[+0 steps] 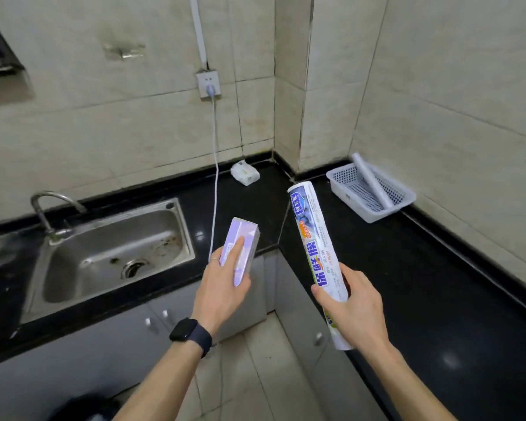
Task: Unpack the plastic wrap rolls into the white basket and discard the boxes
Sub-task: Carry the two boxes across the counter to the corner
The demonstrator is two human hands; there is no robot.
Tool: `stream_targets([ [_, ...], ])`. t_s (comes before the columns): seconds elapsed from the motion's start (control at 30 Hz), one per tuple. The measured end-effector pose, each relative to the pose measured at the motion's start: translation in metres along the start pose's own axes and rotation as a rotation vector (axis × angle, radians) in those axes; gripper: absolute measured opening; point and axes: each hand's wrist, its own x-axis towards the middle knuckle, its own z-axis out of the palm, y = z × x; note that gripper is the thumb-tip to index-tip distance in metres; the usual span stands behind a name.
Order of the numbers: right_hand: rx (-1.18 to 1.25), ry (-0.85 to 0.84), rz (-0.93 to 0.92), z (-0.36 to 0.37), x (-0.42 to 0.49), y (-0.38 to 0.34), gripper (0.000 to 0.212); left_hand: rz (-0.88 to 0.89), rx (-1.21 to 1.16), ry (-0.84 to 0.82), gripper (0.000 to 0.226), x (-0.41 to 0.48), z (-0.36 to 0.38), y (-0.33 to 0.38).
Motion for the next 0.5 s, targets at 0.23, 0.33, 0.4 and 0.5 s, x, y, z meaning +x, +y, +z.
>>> stream_targets([
  [0.23,-0.084,0.0,0.012,0.043,0.063,-0.003,0.051,-0.052,-0.023,-0.03,0.076,0.081,0.016,-0.024],
  [0.33,-0.08,0.009,0.044,0.061,0.101,0.01,0.06,-0.042,-0.019,-0.057,0.077,0.121,0.033,-0.03],
  [0.4,-0.058,-0.011,0.078,0.072,0.125,0.016,0.072,-0.042,-0.009,-0.083,0.077,0.148,0.042,-0.032],
  [0.5,-0.009,-0.027,0.147,0.084,0.158,0.026,0.079,-0.066,-0.008,-0.144,0.076,0.187,0.057,-0.034],
])
